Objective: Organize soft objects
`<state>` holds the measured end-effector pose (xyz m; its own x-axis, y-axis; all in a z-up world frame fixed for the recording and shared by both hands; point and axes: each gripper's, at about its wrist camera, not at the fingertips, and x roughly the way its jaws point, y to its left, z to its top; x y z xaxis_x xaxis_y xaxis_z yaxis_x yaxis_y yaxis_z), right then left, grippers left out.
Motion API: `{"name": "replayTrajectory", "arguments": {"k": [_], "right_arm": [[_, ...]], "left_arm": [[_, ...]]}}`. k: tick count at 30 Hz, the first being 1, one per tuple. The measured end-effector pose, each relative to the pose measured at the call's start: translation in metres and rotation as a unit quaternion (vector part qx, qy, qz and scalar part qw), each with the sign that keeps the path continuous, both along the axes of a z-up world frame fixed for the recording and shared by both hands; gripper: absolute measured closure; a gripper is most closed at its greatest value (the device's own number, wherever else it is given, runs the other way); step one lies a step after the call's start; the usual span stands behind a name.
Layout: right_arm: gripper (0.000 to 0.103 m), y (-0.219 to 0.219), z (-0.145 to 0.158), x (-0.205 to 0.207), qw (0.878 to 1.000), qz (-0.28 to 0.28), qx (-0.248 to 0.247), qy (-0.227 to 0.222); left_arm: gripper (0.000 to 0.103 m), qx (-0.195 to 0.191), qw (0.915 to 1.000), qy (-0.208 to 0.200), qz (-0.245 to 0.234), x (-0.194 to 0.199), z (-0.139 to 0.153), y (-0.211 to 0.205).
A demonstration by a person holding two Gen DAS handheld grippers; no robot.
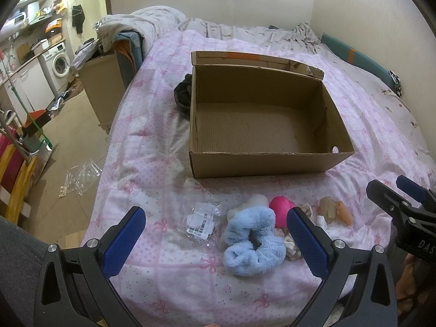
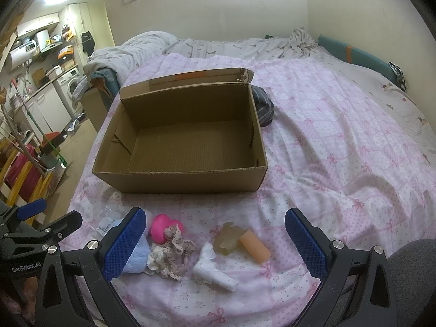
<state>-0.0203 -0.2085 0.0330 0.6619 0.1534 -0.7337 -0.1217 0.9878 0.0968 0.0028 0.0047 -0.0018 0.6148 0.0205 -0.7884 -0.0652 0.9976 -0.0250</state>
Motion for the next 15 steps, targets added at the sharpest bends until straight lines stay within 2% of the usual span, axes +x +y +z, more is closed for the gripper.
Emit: {"name": "replayTrajectory", "arguments": {"k": [15], "right_arm": [[0.0,-0.0006,-0.0053,0.0024,1.0,-0.001,0.0,0.004]], "left_arm": [[0.0,0.004,1.0,0.0,0.004,-0.0013,-0.0021,-0.0017]]}}
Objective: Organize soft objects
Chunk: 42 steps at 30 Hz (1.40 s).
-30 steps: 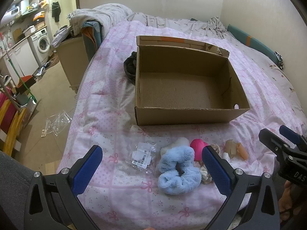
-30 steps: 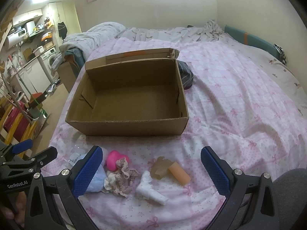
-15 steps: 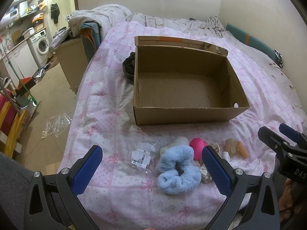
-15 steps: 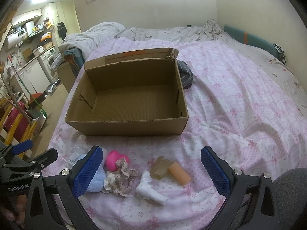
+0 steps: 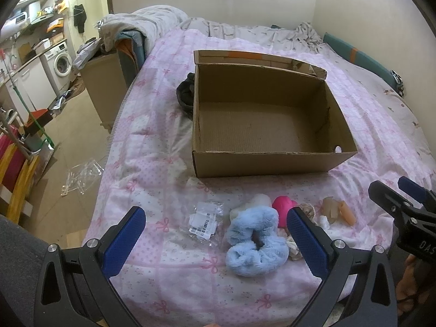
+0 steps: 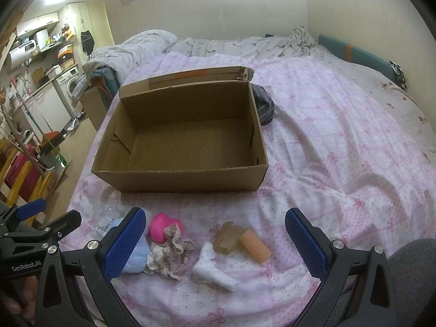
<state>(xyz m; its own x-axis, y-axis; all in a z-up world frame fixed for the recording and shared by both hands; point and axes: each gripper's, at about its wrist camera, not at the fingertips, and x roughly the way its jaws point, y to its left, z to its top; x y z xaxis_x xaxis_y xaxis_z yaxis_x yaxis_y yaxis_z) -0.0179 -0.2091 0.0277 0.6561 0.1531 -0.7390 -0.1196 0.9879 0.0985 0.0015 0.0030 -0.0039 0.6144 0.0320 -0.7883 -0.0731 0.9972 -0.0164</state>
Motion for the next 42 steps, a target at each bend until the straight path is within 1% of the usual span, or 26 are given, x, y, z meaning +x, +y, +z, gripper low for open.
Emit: {"name": "replayTrajectory", "arguments": {"k": [27,29,33,36,39,42], "right_arm": [[0.0,-0.001,0.001,0.0,1.0,0.001,0.0,0.0],[0.0,-0.001,0.001,0.001,1.0,0.001,0.002,0.0],[0.0,0.002,0.007,0.008,1.0,0.01,0.011,-0.003],[0.0,-0.001,0.016,0.017,1.0,0.007,0.021,-0.003],[0.0,-0.004,0.026,0.026,1.0,0.007,0.028,-0.005],[0.0,-0.007,0.034,0.035,1.0,0.012,0.027,-0.004]], "left_arm": [[0.0,0.002,1.0,-0.001,-0.003,0.001,-0.001,0.0],[0.0,0.007,1.0,0.004,-0.005,0.006,0.001,-0.002],[0.0,-0.003,1.0,-0.004,-0.006,0.015,0.017,0.002],[0.0,-0.007,1.0,0.001,-0.001,0.025,0.027,0.008],[0.0,0.008,0.9998,0.015,0.005,0.04,0.031,0.014],[0.0,0.012,0.9988,0.043,0.017,0.057,0.027,0.03]]}}
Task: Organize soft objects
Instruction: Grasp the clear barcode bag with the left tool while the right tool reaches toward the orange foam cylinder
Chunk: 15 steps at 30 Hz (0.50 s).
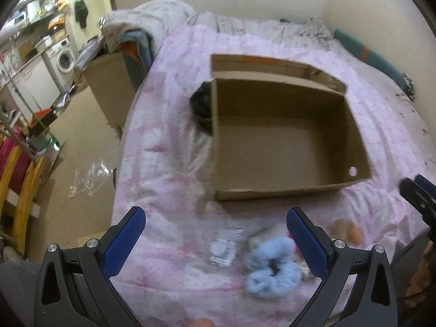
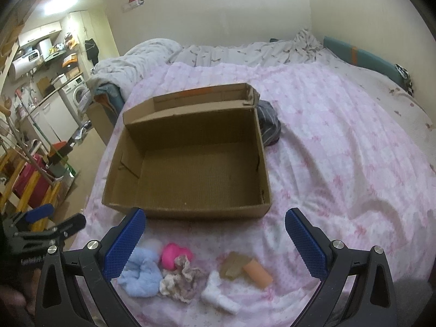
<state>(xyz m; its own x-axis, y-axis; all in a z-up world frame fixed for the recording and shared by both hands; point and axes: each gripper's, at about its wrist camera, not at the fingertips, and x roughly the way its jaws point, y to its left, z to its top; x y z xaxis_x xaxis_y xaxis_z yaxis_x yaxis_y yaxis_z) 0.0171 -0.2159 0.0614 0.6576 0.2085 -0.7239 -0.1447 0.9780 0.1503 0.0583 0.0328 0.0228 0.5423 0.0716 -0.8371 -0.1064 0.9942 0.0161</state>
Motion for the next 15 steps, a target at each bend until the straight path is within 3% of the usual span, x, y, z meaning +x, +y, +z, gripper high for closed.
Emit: {"name": "replayTrajectory", "arguments": {"k": [3,7,10,12,15], "right_arm": [[0.0,-0.007,-0.005,0.01,1.0,0.001,0.002,0.02],[0.0,-0.019,-0.025,0.021,0.998,-0.011,0.012,0.054],[0.0,-0.028,-0.042,0.026,0.996,-0.03,0.027,0.08],[0.0,-0.031,-0.051,0.027,0.994,-0.038,0.03,0.094],[0.0,-0.034,-0.056,0.029,0.993,-0.044,0.035,0.105]], "left_arm": [[0.0,-0.004,0.9981,0.056,0.024,0.019,-0.02,0.021],[0.002,-0.061,0.9846,0.154,0.057,0.035,-0.066,0.047],[0.021,-0.104,0.969,0.218,0.052,0.037,-0.101,0.046],[0.022,-0.106,0.9658,0.234,0.034,0.039,-0.11,0.037],[0.022,-0.079,0.9693,0.232,0.011,0.042,-0.118,0.019]]}}
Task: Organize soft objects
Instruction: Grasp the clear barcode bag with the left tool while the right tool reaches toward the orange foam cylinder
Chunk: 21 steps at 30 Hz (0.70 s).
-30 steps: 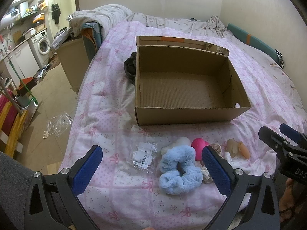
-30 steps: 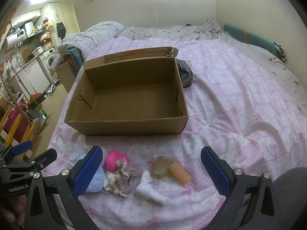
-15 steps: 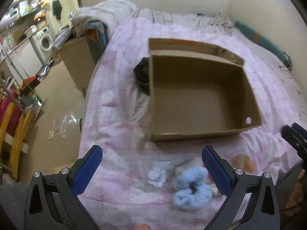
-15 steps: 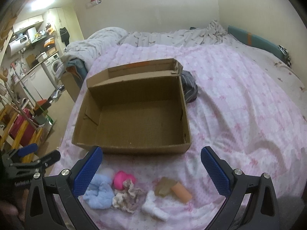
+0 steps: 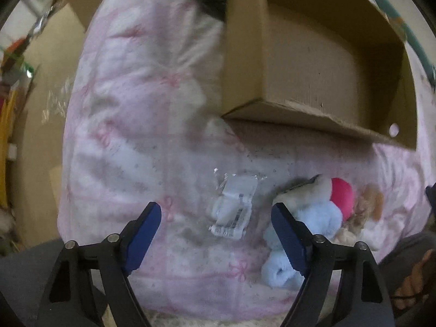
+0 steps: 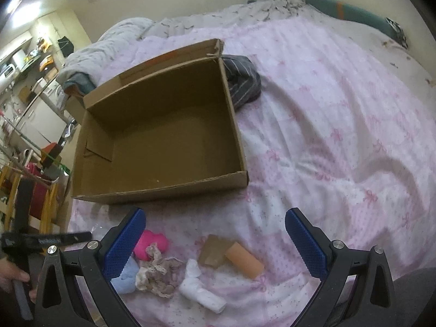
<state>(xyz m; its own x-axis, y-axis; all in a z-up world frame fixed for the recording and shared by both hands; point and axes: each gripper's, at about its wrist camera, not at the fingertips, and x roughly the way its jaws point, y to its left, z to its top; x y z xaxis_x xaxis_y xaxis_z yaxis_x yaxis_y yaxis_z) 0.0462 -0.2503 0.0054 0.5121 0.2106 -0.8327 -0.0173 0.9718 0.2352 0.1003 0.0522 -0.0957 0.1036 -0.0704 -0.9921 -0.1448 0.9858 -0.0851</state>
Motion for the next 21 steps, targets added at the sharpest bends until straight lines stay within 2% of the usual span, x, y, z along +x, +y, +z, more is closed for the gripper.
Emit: {"name": "replayTrajectory", "arguments": {"k": [1,4,6,9,10,11,17,21], "right_arm": [[0.0,-0.002,0.0,0.0,1.0,-0.003,0.003,0.002],[0.0,-0.008,-0.006,0.003,1.0,-0.011,0.011,0.017],[0.0,-0.011,-0.008,0.003,1.0,-0.017,0.013,0.022],[0.0,-0.013,-0.008,0.003,0.999,-0.022,0.014,0.024],[0.0,-0.013,-0.008,0.003,0.999,-0.023,0.016,0.024],[0.0,-0.013,-0.009,0.003,0.999,-0.023,0.019,0.025],[0.0,-0.015,-0.014,0.007,0.998,-0.021,0.042,0.042],[0.0,-0.022,-0.017,0.007,0.997,-0.024,0.056,0.051]], "left_arm": [[0.023,0.003,1.0,0.0,-0.007,0.001,-0.004,-0.005],[0.041,-0.01,0.9997,0.013,-0.018,0.001,-0.016,-0.016],[0.044,-0.004,0.9995,0.019,-0.023,0.007,-0.025,-0.02],[0.06,-0.002,0.9997,0.02,-0.011,0.005,-0.033,-0.018],[0.069,-0.004,0.9998,0.02,-0.007,0.005,-0.034,-0.017],[0.071,-0.008,0.9998,0.017,-0.004,0.003,-0.034,-0.017],[0.075,-0.029,0.9995,-0.002,-0.006,-0.007,-0.016,-0.016],[0.075,-0.023,0.9987,-0.043,0.014,-0.02,0.021,0.001]]}}
